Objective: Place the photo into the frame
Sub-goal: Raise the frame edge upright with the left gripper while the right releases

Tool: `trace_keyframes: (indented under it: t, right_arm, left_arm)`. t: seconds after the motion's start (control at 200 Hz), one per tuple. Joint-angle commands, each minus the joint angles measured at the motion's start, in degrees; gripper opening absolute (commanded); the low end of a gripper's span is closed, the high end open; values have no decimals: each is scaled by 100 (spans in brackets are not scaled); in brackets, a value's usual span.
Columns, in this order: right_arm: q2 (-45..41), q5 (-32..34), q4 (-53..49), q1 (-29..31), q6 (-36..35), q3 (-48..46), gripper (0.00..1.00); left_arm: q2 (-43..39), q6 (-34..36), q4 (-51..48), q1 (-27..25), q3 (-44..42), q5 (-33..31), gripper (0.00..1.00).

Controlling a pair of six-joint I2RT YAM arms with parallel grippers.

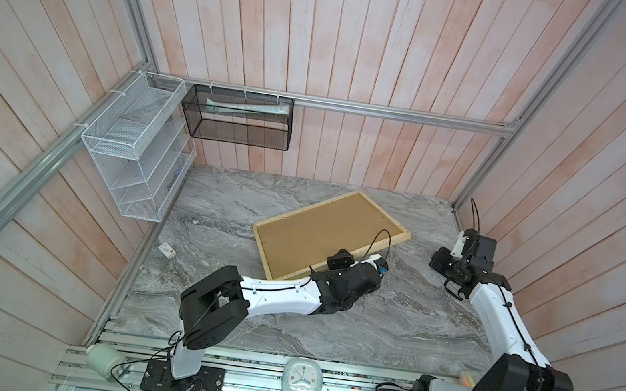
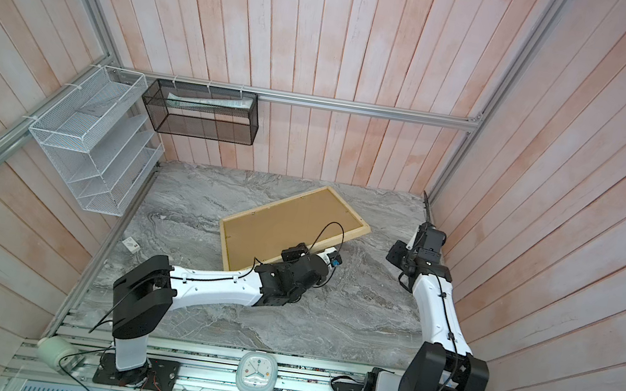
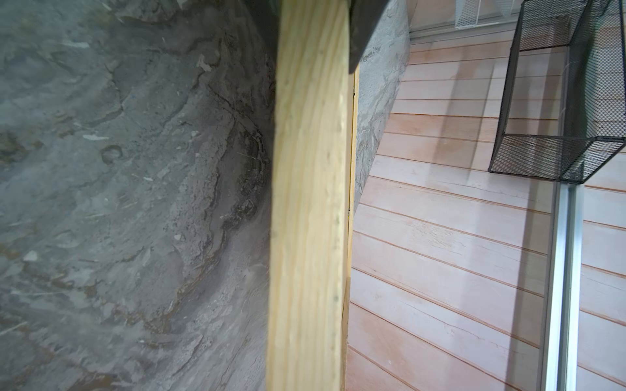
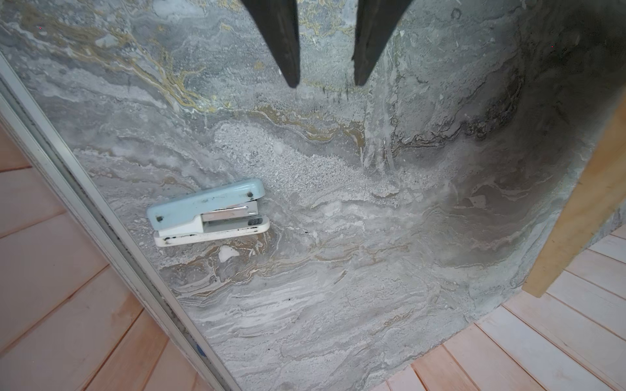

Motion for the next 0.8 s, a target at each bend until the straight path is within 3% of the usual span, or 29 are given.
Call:
trace_keyframes:
  t: [0.0,0.165,0.415,0.795]
  right_arm:
    - [-3,-169,194,-43,90,-99,29]
    - [-12,-178,258,-52,107,-190,29]
    - [-29,-261,287,-74,125,-249,29]
    - [15,-409,287,-78,82,-323,29]
  left_arm:
    - [-394,-1347,-879,154,596,406,0]
    - [-271,-1685,-1697,287,1294,751,0]
    - [-197,-2181,-2606,656,2371,1863,0]
    - [237,-2362,-3315,1046,4149,2283,0]
